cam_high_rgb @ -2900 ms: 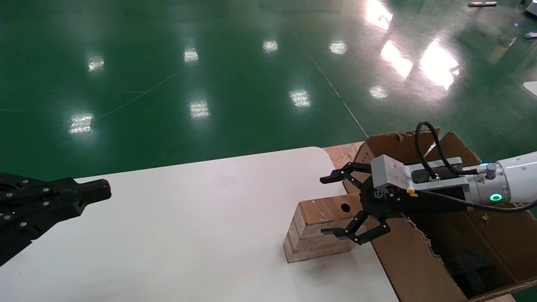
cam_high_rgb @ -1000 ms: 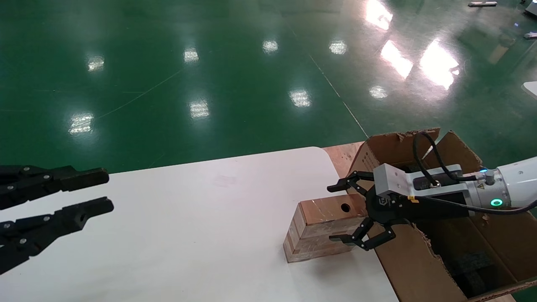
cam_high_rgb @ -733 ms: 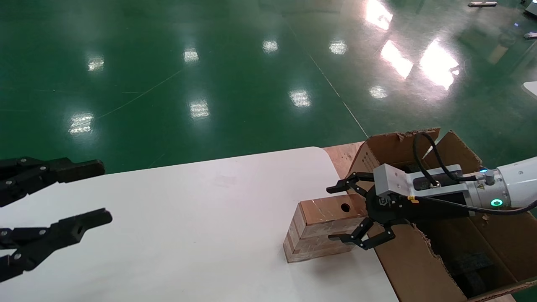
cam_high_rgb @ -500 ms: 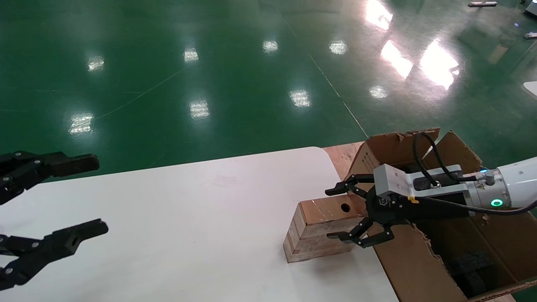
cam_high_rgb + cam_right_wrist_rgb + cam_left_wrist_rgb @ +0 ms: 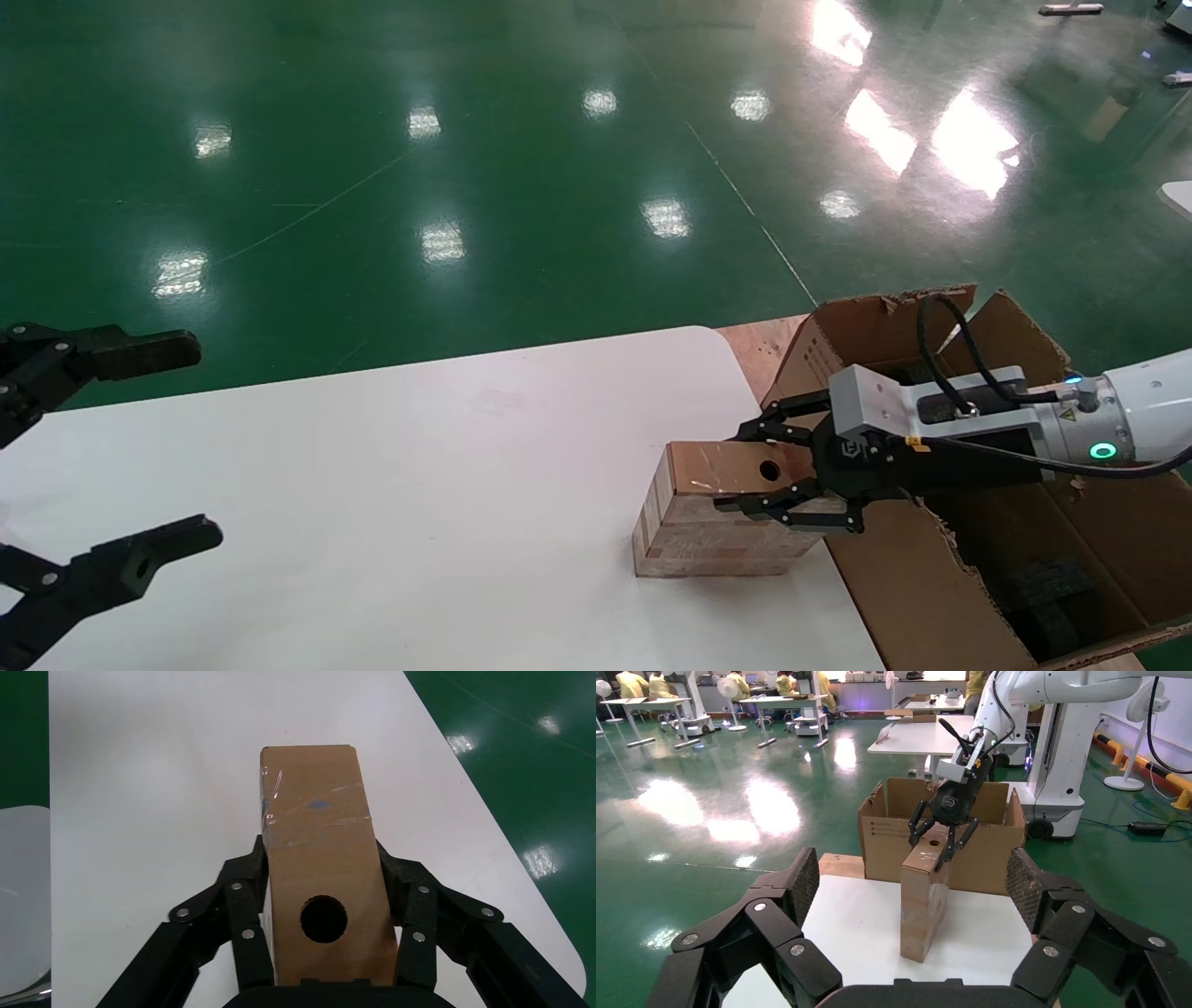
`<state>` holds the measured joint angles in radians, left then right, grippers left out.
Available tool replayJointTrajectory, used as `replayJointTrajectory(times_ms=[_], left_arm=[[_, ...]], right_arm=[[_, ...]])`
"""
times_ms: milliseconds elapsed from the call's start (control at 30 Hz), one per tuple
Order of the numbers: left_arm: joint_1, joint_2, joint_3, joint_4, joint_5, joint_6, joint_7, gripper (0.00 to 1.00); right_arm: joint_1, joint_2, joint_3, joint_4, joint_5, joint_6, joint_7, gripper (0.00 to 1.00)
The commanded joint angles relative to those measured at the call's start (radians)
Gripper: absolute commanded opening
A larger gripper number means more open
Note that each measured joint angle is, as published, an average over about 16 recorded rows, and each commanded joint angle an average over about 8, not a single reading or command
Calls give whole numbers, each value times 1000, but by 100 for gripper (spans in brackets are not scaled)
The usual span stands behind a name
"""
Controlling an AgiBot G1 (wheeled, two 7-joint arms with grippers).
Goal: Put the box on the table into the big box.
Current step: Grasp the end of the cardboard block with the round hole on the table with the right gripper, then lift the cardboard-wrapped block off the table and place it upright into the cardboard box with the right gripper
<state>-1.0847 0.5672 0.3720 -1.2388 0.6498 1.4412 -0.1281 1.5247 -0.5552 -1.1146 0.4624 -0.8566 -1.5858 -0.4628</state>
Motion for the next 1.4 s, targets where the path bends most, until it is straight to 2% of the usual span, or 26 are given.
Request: replayJointTrajectory(times_ms=[33, 200, 300, 500, 633, 767, 967, 1233, 1400], left_arm=[[0, 0, 0, 0, 0, 0, 0, 100], [0, 0, 0, 0, 0, 0, 0, 100], [0, 0, 0, 0, 0, 0, 0, 100], [0, 0, 0, 0, 0, 0, 0, 100], [0, 0, 0, 0, 0, 0, 0, 100], [0, 0, 0, 0, 0, 0, 0, 100], [0, 0, 0, 0, 0, 0, 0, 100], [0, 0, 0, 0, 0, 0, 0, 100], [0, 0, 0, 0, 0, 0, 0, 100]], right_arm=[[0, 0, 0, -1, -1, 0, -1, 0], [-4, 0, -2, 20, 14, 1, 17, 0], [-9, 10, -4, 71, 54, -2, 66, 0], [2, 86, -3, 251, 189, -1, 242, 0], [49, 160, 11, 357, 253, 11, 357, 0], [113, 233, 39, 405, 291, 27, 445, 0], [211, 335, 92, 365, 300, 51, 511, 0], [326, 455, 132, 201, 138, 58, 504, 0], [341, 502, 130, 109, 75, 44, 504, 0]])
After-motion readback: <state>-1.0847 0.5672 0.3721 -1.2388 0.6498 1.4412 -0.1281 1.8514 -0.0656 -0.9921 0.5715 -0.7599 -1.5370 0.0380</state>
